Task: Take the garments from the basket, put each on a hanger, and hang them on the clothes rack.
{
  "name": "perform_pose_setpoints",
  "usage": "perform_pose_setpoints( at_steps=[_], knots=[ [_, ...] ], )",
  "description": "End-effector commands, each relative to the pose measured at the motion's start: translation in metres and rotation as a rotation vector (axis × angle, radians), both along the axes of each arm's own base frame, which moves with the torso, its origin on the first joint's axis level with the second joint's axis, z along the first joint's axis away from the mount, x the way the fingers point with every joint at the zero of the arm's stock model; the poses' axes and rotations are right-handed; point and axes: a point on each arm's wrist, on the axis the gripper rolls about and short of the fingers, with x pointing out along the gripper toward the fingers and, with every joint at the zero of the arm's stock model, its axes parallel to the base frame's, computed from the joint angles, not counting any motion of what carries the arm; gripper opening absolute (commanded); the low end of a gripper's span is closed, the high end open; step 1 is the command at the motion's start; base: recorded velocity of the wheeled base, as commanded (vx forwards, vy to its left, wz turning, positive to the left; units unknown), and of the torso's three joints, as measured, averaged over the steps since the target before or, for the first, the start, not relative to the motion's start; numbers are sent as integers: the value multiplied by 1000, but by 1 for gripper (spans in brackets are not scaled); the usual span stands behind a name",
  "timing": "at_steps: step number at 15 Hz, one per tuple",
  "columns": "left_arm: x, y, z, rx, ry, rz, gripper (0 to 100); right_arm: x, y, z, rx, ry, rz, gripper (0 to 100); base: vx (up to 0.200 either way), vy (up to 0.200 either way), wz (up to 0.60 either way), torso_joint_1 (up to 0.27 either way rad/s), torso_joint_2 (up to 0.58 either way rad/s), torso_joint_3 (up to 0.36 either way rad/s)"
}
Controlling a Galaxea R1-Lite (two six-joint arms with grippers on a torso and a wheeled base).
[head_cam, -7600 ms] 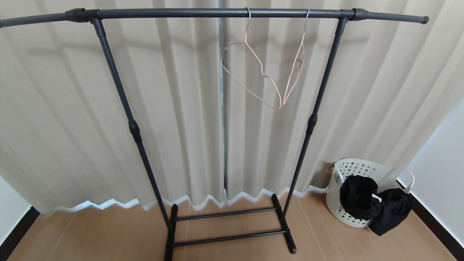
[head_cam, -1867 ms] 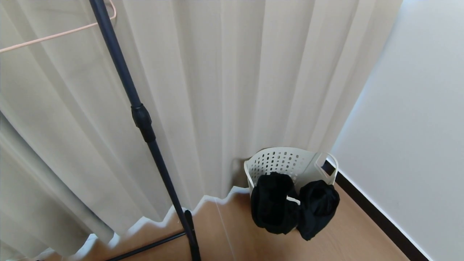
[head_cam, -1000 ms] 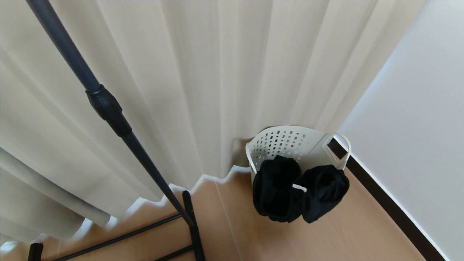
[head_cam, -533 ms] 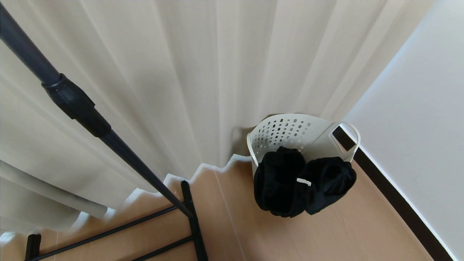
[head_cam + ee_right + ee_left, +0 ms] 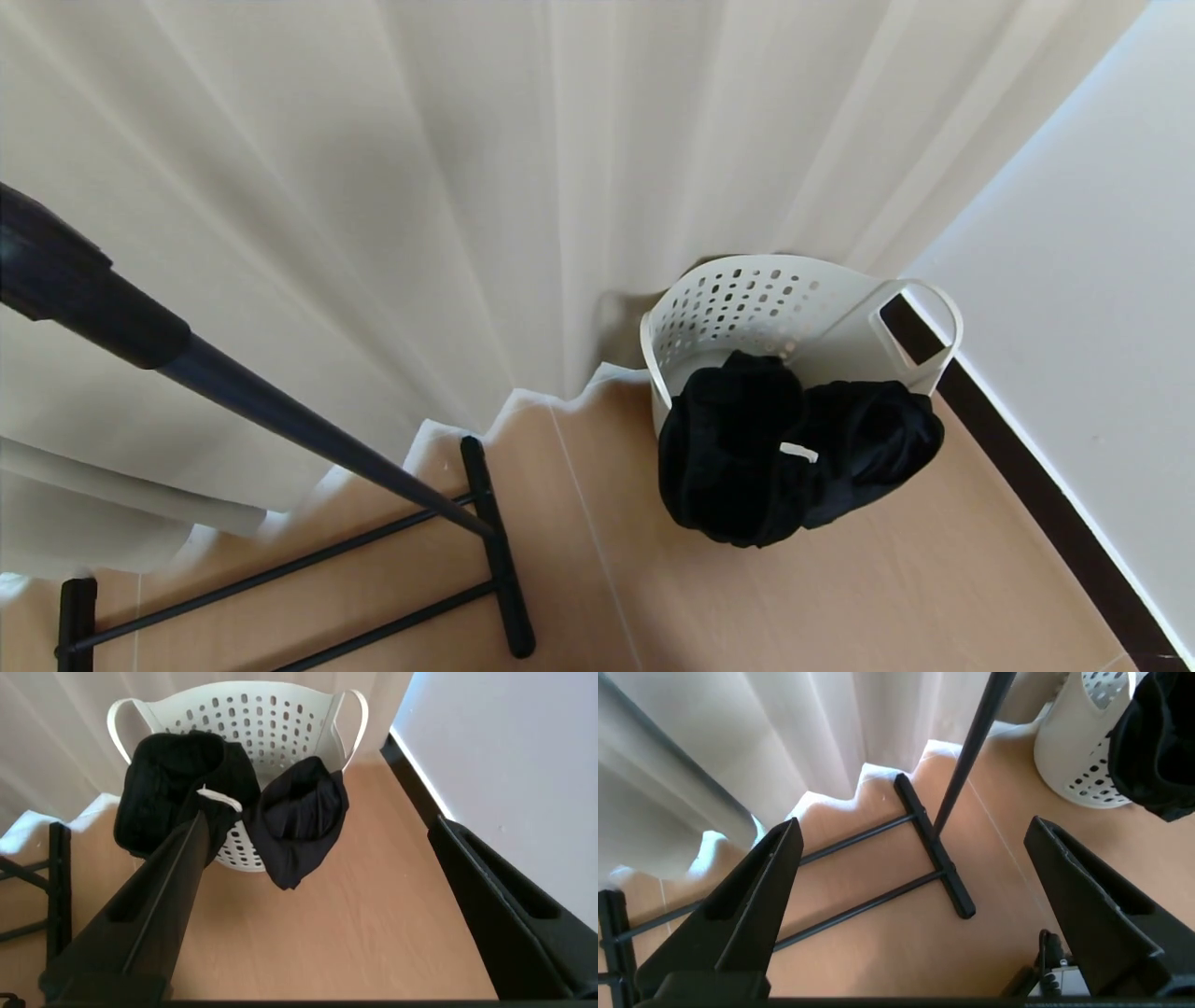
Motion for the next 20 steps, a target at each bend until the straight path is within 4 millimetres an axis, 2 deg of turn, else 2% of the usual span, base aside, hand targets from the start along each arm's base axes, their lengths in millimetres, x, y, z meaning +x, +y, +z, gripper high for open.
perform_pose_setpoints(
  at_steps=[1, 6, 7, 8, 10, 12, 14, 15, 16, 18, 20],
  knots=[
    [0, 0, 0, -3, 0, 4, 100, 0, 0, 0, 0, -1, 0, 100, 0, 0, 0, 7, 2, -193],
    [0, 0, 0, -12, -3, 8, 100, 5, 0, -1, -13, 68, 7, 100, 0, 0, 0, 7, 2, -183],
    [0, 0, 0, -12, -3, 8, 100, 17, 0, 2, -16, 201, 34, 100, 0, 0, 0, -2, 2, -61],
    [0, 0, 0, -12, -5, 9, 100, 23, 2, 3, -23, 259, 140, 100, 0, 0, 0, 0, 0, 0],
    [0, 0, 0, -12, -5, 9, 100, 44, 7, 28, -34, 378, 295, 100, 0, 0, 0, 0, 0, 0],
    [0, 0, 0, -12, -5, 8, 100, 84, 18, 64, -53, 457, 349, 100, 0, 0, 0, 0, 0, 0],
    [0, 0, 0, -12, -5, 9, 100, 122, 35, 88, -104, 447, 430, 100, 0, 0, 0, 0, 0, 0],
    [0, 0, 0, -12, -5, 9, 100, 153, 49, 103, -130, 453, 454, 100, 0, 0, 0, 0, 0, 0],
    [0, 0, 0, -12, -5, 9, 100, 166, 53, 109, -150, 457, 455, 100, 0, 0, 0, 0, 0, 0],
    [0, 0, 0, -12, -5, 9, 100, 224, 73, 111, -451, 462, 502, 100, 0, 0, 0, 0, 0, 0],
    [0, 0, 0, -12, -5, 9, 100, 261, 86, 107, -651, 454, 520, 100, 0, 0, 0, 0, 0, 0]
  ],
)
